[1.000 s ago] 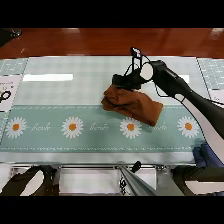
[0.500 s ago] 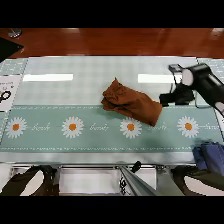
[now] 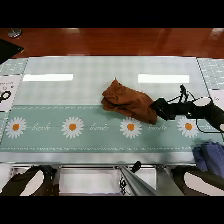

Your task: Fold the shirts.

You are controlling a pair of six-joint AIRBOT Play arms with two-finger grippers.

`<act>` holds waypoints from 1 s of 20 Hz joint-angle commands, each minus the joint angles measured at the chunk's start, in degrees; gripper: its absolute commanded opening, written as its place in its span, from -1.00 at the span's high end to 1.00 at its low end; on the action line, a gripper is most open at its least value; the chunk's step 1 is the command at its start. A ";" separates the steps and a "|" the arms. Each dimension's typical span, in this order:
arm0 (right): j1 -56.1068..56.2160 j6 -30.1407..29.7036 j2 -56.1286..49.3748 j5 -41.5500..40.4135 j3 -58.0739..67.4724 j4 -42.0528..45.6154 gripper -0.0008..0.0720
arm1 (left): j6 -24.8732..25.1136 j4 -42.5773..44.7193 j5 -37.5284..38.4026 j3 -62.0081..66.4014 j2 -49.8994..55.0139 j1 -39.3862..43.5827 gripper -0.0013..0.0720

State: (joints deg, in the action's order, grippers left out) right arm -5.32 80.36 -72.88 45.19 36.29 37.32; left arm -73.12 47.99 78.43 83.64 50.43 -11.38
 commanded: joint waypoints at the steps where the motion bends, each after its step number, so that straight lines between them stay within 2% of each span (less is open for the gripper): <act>1: -0.57 -7.23 -3.85 -5.42 -1.36 -14.51 0.41 | -0.28 0.09 0.11 -0.02 0.02 -0.02 0.92; 2: -0.63 -7.34 -3.56 -5.35 -1.20 -14.49 0.89 | -0.26 0.11 0.11 -0.02 0.02 -0.02 0.92; 4: -1.46 -12.00 -0.83 -2.32 0.61 -13.86 0.89 | -0.26 0.11 0.09 -0.02 0.11 -0.02 0.92; 6: -2.99 -12.72 4.52 3.45 4.55 -10.08 0.89 | -0.24 0.11 0.07 -0.02 0.13 -0.02 0.92; 10: -5.84 -3.06 18.27 13.46 18.49 2.27 0.89 | -0.20 0.11 -0.31 -0.02 0.44 -0.02 0.92; 14: -6.40 9.68 24.83 27.63 38.77 24.06 0.89 | 0.00 0.09 -0.37 -0.02 2.01 0.00 0.92; 17: -6.40 13.53 24.90 40.39 52.04 35.87 0.89 | 0.07 0.07 -0.37 -0.02 3.76 0.04 0.92; 20: -6.43 15.02 24.90 51.19 59.69 47.67 0.89 | 0.68 0.07 -0.39 -0.02 5.46 0.42 0.92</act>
State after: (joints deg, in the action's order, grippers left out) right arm -11.66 91.85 -48.66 83.83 87.50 70.83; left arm -72.86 48.05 78.04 83.64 54.43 -11.25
